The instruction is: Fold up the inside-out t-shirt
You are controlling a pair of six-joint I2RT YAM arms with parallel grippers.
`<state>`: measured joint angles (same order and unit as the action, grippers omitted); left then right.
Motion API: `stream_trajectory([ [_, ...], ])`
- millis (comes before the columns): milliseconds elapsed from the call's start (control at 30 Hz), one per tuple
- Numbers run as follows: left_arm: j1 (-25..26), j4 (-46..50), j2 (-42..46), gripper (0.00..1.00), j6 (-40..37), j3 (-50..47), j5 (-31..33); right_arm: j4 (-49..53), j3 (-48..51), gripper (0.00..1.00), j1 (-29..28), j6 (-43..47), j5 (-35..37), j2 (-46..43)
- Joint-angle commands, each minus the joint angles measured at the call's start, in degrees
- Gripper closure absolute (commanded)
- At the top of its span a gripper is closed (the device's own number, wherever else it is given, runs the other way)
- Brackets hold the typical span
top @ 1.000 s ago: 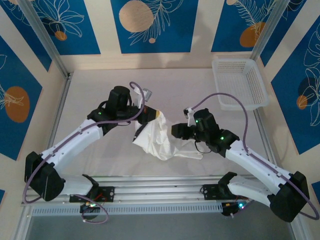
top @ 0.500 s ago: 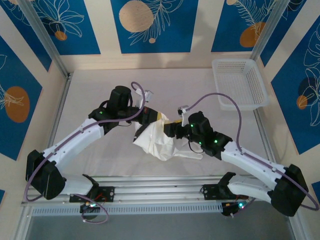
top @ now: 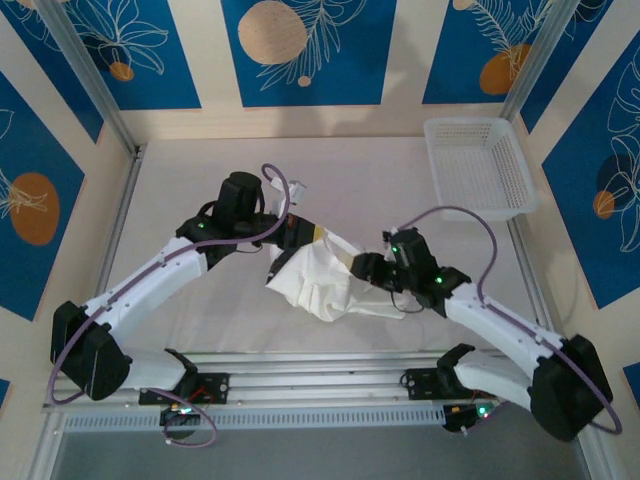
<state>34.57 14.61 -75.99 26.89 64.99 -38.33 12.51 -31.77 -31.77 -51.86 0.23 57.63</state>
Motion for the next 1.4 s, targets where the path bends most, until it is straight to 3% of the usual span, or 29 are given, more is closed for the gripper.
stream_trajectory([
  [0,-0.68,-1.04,1.77,1.0,-0.37,-0.43,-0.17,4.38,4.25,0.5,1.61,-5.51,-7.93,-4.97],
  [167,-0.64,-1.87,1.25,1.0,-0.18,-0.31,-0.7,7.25,3.75,0.59,1.71,1.03,-11.01,-2.66],
  [300,-0.72,3.52,0.7,1.0,-2.62,0.07,1.07,-1.16,1.59,0.95,0.19,1.41,-18.34,-1.11],
  [333,-0.73,6.92,1.6,1.0,-3.72,-0.59,5.23,-4.95,0.64,1.0,-1.93,2.73,-20.64,-1.49],
  [467,-2.27,16.04,9.94,1.0,-3.33,-8.11,29.27,-11.49,-5.58,1.0,-14.74,11.86,-22.18,-0.34],
  [500,-3.0,17.07,13.49,1.0,-2.54,-10.88,34.0,-11.86,-7.57,0.96,-17.11,13.78,-24.3,1.28],
  [567,-3.73,17.45,21.16,1.0,-1.59,-16.03,40.19,-13.88,-10.51,0.62,-19.12,14.95,-30.22,4.03],
  [600,-3.72,17.92,25.53,1.0,-1.05,-18.36,43.7,-13.96,-11.73,0.51,-19.29,14.75,-30.3,4.5],
  [667,-3.71,19.38,33.12,0.98,0.33,-21.92,50.4,-12.17,-13.28,0.45,-18.21,14.81,-24.09,3.35],
  [700,-3.72,20.88,36.72,0.92,1.65,-23.19,54.71,-10.75,-13.43,0.42,-16.82,13.88,-18.35,1.92],
  [767,-3.79,22.99,41.64,0.62,3.19,-24.64,61.28,-6.85,-13.42,0.38,-12.86,10.33,-8.03,-0.43],
  [833,-3.81,23.83,44.08,0.44,3.88,-24.9,64.91,-1.64,-13.55,0.38,-7.64,7.93,-1.46,-1.37],
  [933,-3.81,21.22,43.0,0.31,3.79,-23.81,64.52,9.01,-17.47,0.38,-2.5,9.01,3.43,1.67],
  [1000,-3.81,18.05,39.46,0.28,4.36,-21.98,60.27,14.97,-20.62,0.38,-1.42,11.88,6.3,5.89],
  [1167,-1.18,7.44,17.56,0.31,5.09,-13.0,32.2,18.7,-24.85,0.34,0.86,15.47,5.45,17.54],
  [1200,1.6,7.91,12.2,0.31,4.31,-9.73,30.85,18.05,-25.17,0.34,1.98,15.41,3.51,19.73],
  [1267,7.03,11.68,4.19,0.27,1.81,-3.87,34.8,17.3,-25.87,0.34,3.77,15.27,0.79,23.69],
  [1367,8.85,18.6,-5.53,0.2,1.33,2.48,41.13,18.42,-28.2,0.36,5.05,17.01,-5.96,29.62],
])
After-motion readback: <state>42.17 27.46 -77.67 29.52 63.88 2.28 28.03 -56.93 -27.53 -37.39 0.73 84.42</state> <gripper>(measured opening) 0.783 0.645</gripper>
